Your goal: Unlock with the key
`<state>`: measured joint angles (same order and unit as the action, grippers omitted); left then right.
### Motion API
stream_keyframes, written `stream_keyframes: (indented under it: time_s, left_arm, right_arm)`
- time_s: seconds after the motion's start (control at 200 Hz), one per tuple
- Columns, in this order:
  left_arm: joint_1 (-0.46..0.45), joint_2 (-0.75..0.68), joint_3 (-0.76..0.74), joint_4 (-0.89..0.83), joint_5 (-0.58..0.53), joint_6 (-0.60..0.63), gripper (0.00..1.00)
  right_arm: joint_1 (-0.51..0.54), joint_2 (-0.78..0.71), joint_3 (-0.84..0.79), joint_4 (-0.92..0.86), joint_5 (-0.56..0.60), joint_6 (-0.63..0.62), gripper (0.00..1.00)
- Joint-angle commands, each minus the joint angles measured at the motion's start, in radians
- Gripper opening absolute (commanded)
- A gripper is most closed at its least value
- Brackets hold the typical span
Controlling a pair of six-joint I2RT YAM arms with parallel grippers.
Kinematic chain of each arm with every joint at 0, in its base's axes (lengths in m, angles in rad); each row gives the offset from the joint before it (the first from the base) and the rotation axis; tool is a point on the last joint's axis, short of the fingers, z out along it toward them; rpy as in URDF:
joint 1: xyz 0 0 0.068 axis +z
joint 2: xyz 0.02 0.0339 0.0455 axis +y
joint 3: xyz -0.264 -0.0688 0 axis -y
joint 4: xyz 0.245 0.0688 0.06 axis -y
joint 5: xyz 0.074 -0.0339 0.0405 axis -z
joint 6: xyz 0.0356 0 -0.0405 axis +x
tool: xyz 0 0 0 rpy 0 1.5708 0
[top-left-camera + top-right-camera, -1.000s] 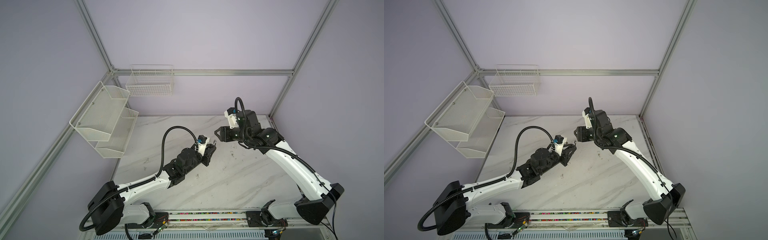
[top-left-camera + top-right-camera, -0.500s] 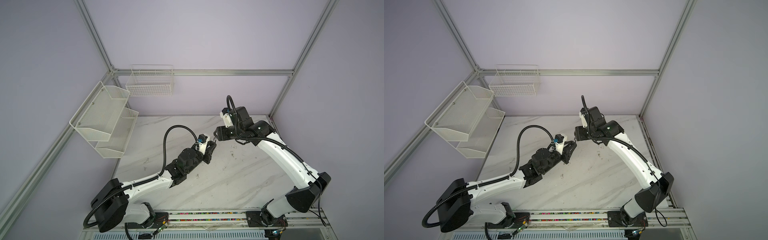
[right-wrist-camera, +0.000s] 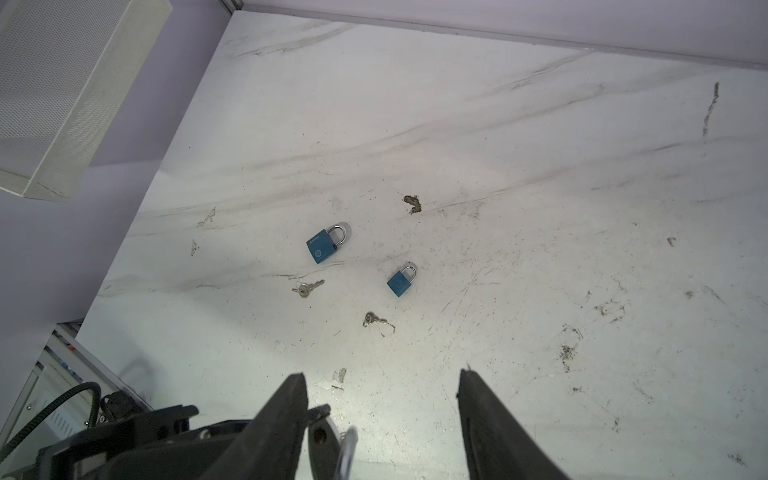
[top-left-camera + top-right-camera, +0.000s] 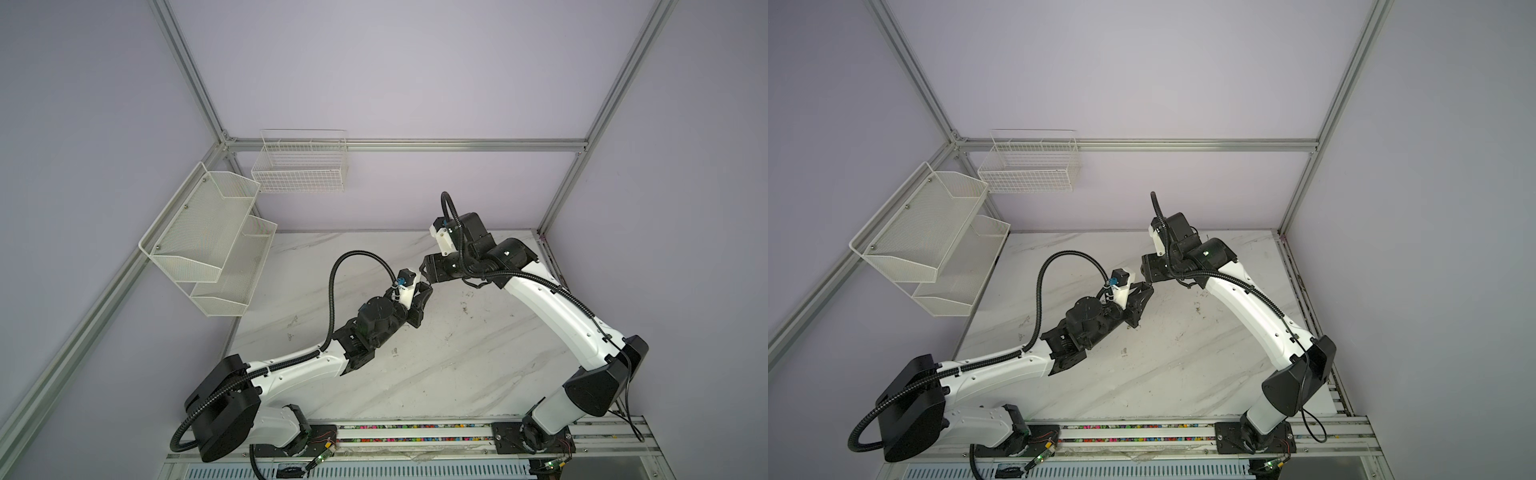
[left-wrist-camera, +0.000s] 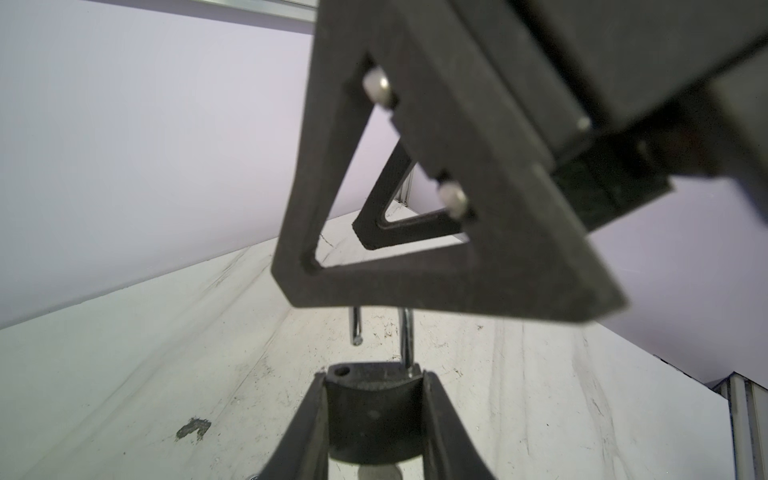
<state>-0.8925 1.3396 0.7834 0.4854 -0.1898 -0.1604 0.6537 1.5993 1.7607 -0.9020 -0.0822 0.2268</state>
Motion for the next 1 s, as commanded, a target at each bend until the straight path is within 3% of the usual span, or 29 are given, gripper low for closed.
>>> stream_keyframes:
  time_s: [0.0,0.435,0.995]
  left_arm:
    - [-0.005,-0.023,-0.038,0.07,-0.026,0.019,0.0]
    - [-0.008,-0.026,-0.048,0.077,-0.023,0.025,0.0]
    - [-0.014,-0.024,-0.057,0.11,-0.042,0.023,0.0]
  right_arm:
    - [0.003,0.013,0.015,-0.061,0.045,-0.006,0.62]
    - [-0.011,0.036,0.033,-0.107,0.102,0.004,0.64]
    - [-0.081,-0.019,-0.017,-0.136,-0.008,-0.01,0.67]
